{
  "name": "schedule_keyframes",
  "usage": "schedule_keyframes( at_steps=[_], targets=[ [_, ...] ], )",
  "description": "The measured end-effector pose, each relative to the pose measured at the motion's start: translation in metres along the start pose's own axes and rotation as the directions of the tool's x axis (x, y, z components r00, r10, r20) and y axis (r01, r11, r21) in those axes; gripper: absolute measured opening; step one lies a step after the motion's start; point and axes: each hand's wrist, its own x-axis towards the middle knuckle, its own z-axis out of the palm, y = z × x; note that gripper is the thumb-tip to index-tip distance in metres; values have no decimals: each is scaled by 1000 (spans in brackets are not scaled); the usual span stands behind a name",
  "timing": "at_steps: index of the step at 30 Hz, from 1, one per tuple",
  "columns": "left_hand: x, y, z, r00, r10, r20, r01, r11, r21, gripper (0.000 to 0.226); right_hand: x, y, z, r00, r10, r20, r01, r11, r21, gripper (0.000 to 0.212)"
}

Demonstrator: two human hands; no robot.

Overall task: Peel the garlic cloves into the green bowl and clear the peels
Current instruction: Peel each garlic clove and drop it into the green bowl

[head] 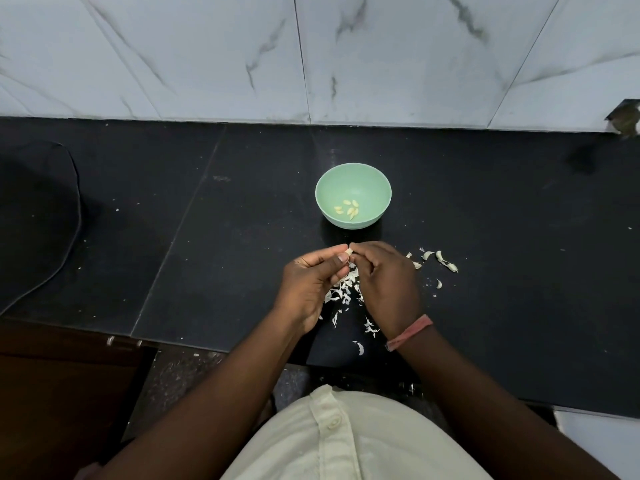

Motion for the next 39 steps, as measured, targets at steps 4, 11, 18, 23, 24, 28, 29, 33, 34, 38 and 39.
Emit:
schedule_keyframes(
  at_steps=[4, 11, 18, 23, 24, 28, 29, 33, 34, 38, 39],
  targets=[
    [1, -2, 0, 999, 12, -50, -12, 1000, 0, 15, 0, -3, 5, 996, 49, 68, -53, 997, 50, 25],
    [0, -4, 1, 995, 0, -104, -1, 1000, -10, 16, -2, -5, 7, 993, 85, 76, -91, 993, 72, 26],
    [-1, -6, 4, 988, -18, -156, 14, 999, -28, 15, -6, -4, 10, 992, 113, 48, -117, 988, 101, 22],
    [-1, -7, 4, 987, -19, -160, 10, 999, -53, 19, -6, -5, 11, 998, 59, 12, -60, 994, 96, 22],
    [-1, -7, 4, 987, -14, -158, 6, 999, -51, 19, -6, -5, 11, 999, 44, -1, -43, 994, 99, 22],
    [-2, -5, 8, 989, -2, -147, -8, 998, -65, 19, -5, -4, 11, 997, -23, -67, 28, 996, 82, 17],
    [-2, -4, 9, 989, -3, -147, -8, 997, -71, 18, -5, -3, 11, 995, -52, -81, 57, 997, 52, 15],
    [-4, -2, 12, 988, -3, -153, 1, 1000, -11, 17, -6, 3, 10, 989, -123, -77, 117, 990, -74, 11],
    [-4, -2, 12, 987, 4, -159, -1, 1000, 19, 17, -6, 4, 11, 988, -137, -68, 130, 987, -99, 10],
    [-6, -2, 13, 988, 8, -156, 1, 998, 57, 15, -2, 4, 11, 985, -167, -42, 157, 972, -174, 16],
    [-6, -2, 13, 988, 7, -155, 2, 998, 61, 15, -1, 3, 10, 985, -169, -39, 159, 969, -186, 18]
  ],
)
